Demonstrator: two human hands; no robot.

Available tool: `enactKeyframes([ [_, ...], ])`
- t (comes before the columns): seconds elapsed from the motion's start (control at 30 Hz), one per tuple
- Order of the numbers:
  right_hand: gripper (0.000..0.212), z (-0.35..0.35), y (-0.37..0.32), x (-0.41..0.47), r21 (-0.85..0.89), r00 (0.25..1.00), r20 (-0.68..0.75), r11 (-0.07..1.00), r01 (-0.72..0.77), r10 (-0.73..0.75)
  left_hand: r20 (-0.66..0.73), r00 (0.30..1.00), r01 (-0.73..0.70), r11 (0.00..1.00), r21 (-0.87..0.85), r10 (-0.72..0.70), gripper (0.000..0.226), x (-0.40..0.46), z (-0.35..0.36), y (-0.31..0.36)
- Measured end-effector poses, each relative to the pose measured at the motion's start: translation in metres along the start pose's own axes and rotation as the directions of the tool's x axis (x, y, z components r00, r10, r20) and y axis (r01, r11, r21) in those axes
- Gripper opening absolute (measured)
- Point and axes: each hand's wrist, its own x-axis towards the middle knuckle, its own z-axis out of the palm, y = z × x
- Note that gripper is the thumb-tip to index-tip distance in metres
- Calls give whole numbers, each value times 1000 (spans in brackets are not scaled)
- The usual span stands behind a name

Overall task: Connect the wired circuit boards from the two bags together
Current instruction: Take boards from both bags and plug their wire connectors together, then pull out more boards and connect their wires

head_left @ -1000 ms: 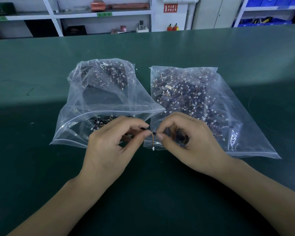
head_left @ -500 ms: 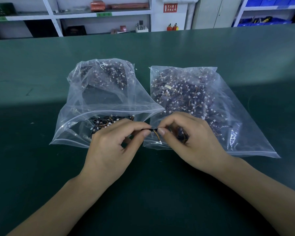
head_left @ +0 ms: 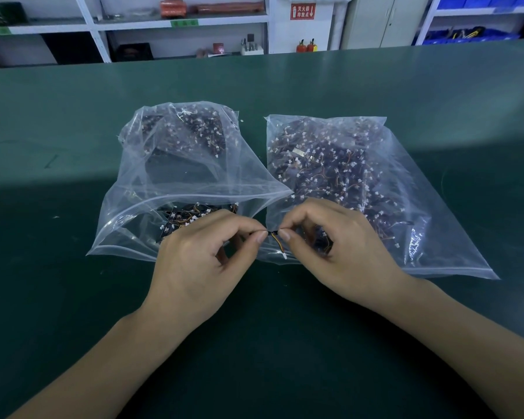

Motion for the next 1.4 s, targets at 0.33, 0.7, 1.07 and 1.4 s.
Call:
enactKeyframes([
  [0.33, 6, 0, -2, 1, 9, 1000, 0, 1000, 3, -3, 6, 1000, 5, 1000, 8, -5, 9, 0, -1, 1],
  [0.7, 47, -5, 8, 1, -124, 983, 183, 991, 49, -26, -40, 998, -41, 997, -64, 38, 22, 1, -2, 0],
  [1.07, 27, -7, 7, 2, -60, 1000, 8, 998, 24, -24, 8, 999, -37, 987, -155, 39, 6, 0, 1, 6],
  [1.4, 23, -8, 4, 3, -64, 997, 2, 995, 75, -75, -49, 996, -72, 997, 17, 72, 12, 6, 10, 6],
])
